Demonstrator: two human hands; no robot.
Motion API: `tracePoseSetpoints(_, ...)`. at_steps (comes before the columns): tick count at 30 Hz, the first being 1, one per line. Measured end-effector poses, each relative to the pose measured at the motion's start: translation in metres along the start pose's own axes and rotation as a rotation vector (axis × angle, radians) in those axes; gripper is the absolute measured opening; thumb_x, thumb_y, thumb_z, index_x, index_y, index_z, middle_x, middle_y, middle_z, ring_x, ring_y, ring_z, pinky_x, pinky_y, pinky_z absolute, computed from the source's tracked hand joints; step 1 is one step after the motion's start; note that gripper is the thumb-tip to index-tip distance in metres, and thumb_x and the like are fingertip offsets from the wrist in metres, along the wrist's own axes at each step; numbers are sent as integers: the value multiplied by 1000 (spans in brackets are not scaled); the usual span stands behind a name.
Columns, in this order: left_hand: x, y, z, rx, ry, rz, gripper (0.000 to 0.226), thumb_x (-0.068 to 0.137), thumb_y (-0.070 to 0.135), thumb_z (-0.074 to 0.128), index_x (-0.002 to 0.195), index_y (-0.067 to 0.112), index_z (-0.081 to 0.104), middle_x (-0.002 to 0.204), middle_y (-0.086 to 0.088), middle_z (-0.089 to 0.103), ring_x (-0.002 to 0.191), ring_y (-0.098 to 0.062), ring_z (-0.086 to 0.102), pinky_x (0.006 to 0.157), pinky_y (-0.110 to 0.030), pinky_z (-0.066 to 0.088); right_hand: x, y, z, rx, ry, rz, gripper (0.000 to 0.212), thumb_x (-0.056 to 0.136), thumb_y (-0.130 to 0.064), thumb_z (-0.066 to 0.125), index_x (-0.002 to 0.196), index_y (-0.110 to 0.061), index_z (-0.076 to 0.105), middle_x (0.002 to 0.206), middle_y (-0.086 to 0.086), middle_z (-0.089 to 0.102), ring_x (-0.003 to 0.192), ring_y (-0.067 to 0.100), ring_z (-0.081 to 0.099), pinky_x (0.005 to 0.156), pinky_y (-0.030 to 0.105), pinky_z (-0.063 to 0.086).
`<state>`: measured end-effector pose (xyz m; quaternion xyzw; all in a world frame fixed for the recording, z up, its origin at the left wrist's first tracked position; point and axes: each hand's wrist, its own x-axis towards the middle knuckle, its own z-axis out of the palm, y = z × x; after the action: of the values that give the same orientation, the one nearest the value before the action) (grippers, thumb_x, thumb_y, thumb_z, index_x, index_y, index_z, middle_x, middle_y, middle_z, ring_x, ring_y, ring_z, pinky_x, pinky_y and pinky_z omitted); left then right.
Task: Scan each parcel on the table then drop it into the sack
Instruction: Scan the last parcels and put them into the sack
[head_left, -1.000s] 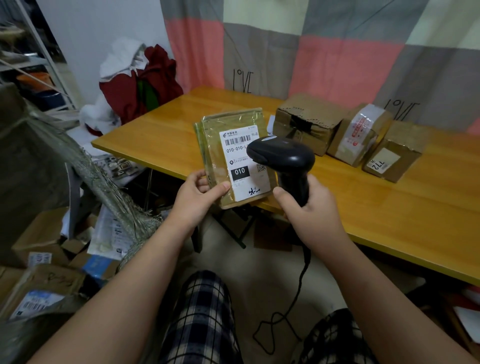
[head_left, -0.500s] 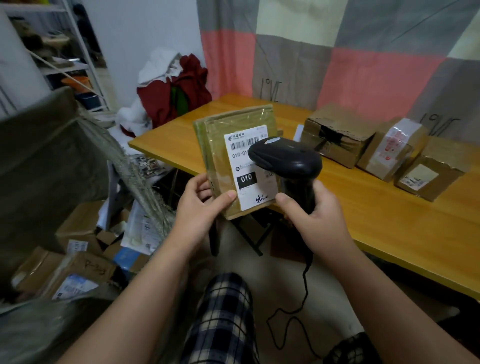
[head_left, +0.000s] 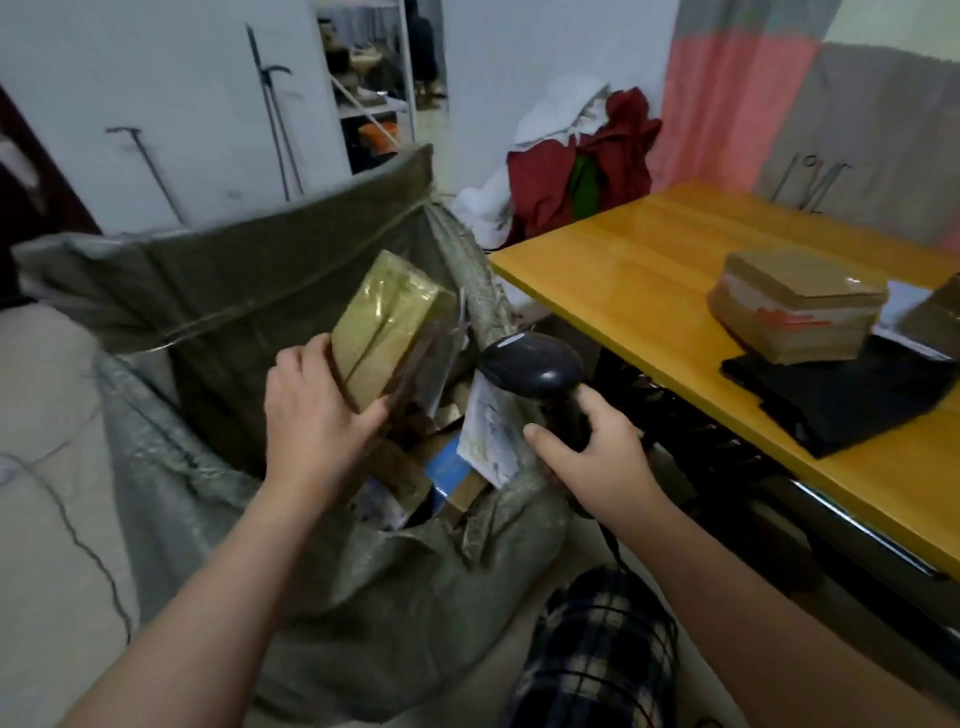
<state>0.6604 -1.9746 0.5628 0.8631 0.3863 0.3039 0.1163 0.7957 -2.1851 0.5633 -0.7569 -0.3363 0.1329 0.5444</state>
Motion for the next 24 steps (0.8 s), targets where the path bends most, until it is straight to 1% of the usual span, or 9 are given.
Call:
tracePoseSetpoints(2, 20, -12, 9, 203, -52, 42, 83, 72, 36, 77, 139, 4, 38, 125, -20, 44, 113, -37, 43, 99, -45, 37, 9, 3, 10, -7, -15, 5, 28, 87, -23, 69, 108, -33, 54, 98, -19, 62, 91, -8, 56, 72, 4, 40)
tracePoseSetpoints(6, 49, -22, 43, 471, -166, 182, 73, 73, 30, 76, 133, 3, 44, 119, -20, 48, 106, -38, 47, 89, -45, 40, 22, 8, 20, -31, -24, 10, 28, 88, -22, 68, 106, -35, 53, 93, -26, 58, 87, -11, 54, 68, 2, 38)
tracePoseSetpoints(8, 56, -14, 65, 511, -265, 242, 63, 80, 31, 70, 133, 6, 46, 123, -17, 47, 110, -35, 47, 90, -43, 40, 27, 10, 21, -33, -16, 13, 25, 87, -22, 69, 104, -33, 54, 91, -24, 59, 87, -10, 55, 69, 5, 40)
tracePoseSetpoints(11, 63, 1, 84, 495, -479, 176, 40, 92, 24, 57, 129, 9, 50, 127, -12, 44, 120, -32, 42, 94, -41, 40, 27, 17, 18, -42, 8, 43, 20, 87, -22, 69, 99, -28, 56, 86, -16, 63, 83, -1, 60, 68, 16, 44)
tracePoseSetpoints(13, 63, 9, 87, 507, -489, 153, 38, 93, 20, 53, 129, 9, 50, 129, -12, 43, 122, -32, 40, 98, -41, 38, 24, 21, 10, -41, 28, 65, 20, 87, -22, 69, 102, -27, 56, 85, -13, 63, 81, 6, 62, 69, 22, 46)
tracePoseSetpoints(16, 54, 34, 75, 391, -369, 219, 41, 90, 24, 54, 129, 10, 50, 127, -13, 45, 118, -32, 42, 97, -41, 37, 12, 24, -13, -20, 106, 67, 19, 87, -20, 68, 102, -26, 58, 81, -13, 63, 76, 4, 60, 67, 22, 45)
tracePoseSetpoints(19, 29, 77, 65, 112, -260, 366, 43, 89, 24, 55, 130, 13, 53, 125, -10, 50, 115, -30, 46, 96, -40, 37, -6, 27, -43, 20, 241, 86, 19, 87, -19, 68, 96, -31, 57, 78, -10, 62, 74, 10, 60, 66, 26, 45)
tracePoseSetpoints(22, 2, 128, 70, -56, -285, 502, 42, 90, 26, 56, 130, 15, 54, 125, -6, 51, 116, -27, 46, 97, -41, 38, -22, 27, -78, 45, 382, 79, 24, 87, -20, 68, 91, -38, 53, 81, -6, 62, 78, 15, 62, 68, 29, 48)
tracePoseSetpoints(24, -14, 164, 78, -138, -329, 546, 42, 91, 27, 56, 132, 16, 53, 127, -4, 49, 118, -25, 45, 99, -39, 37, -34, 26, -104, 64, 469, 76, 22, 88, -19, 67, 91, -36, 53, 77, -1, 62, 71, 13, 61, 63, 29, 50)
